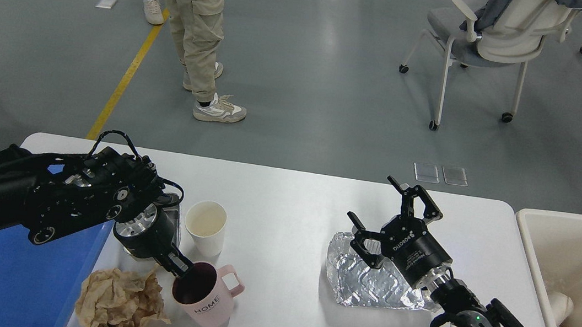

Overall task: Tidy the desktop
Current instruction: 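Lift the pink mug and carry it into the blue tray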

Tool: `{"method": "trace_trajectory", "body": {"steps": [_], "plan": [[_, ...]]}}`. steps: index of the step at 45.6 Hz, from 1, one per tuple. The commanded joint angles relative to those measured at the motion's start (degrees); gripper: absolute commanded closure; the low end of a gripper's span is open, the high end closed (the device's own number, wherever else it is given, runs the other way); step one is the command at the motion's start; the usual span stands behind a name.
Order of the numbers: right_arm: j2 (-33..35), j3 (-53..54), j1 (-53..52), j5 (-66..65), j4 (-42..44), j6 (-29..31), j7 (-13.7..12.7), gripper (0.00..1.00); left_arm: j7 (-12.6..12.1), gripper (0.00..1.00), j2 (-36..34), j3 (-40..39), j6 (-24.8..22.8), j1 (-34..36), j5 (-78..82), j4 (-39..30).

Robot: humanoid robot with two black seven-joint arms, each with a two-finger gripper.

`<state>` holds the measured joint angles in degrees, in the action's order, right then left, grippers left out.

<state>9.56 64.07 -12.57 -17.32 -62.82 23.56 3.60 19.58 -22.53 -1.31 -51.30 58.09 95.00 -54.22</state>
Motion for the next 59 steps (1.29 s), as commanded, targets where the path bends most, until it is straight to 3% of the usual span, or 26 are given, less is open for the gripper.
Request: {"method": "trace_trajectory", "body": {"steps": [1,7,20,30,48,59], "plan": [[0.02,0.0,0.0,0.0,0.07,0.0,0.0,0.0,0.2,1.0,0.12,-0.09,0.06,-0.09,0.09,-0.01],[-0.07,0.0,-0.26,0.0,0.33,0.0,0.0,0.0,0.55,1.0,-0.15,-0.44,-0.02,0.18,-0.08,-0.71],[-0.07,-0.09,-0.88,0.0,0.6,-0.09,0.0,0.0,5.12,1.0,-4.01,-1.85,-3.45,5.8,-0.7,-5.55],[0.02,-0.17,-0.88,0.0,0.68,-0.26,0.0,0.0,5.2,1.0,-9.54,-6.94,-3.7,9.75,-2.81,-11.43],[0.02,-0.17,-1.49,0.0,0.6,-0.26,0.0,0.0,5.21,0.98,-34.14,-10.46,-3.7,16.0,-2.81,-29.01],[0.2,-0.17,-1.49,0.0,0.6,-0.26,0.0,0.0,5.12,0.98,-46.19,-9.76,-3.7,15.65,-2.28,-31.39]]}}
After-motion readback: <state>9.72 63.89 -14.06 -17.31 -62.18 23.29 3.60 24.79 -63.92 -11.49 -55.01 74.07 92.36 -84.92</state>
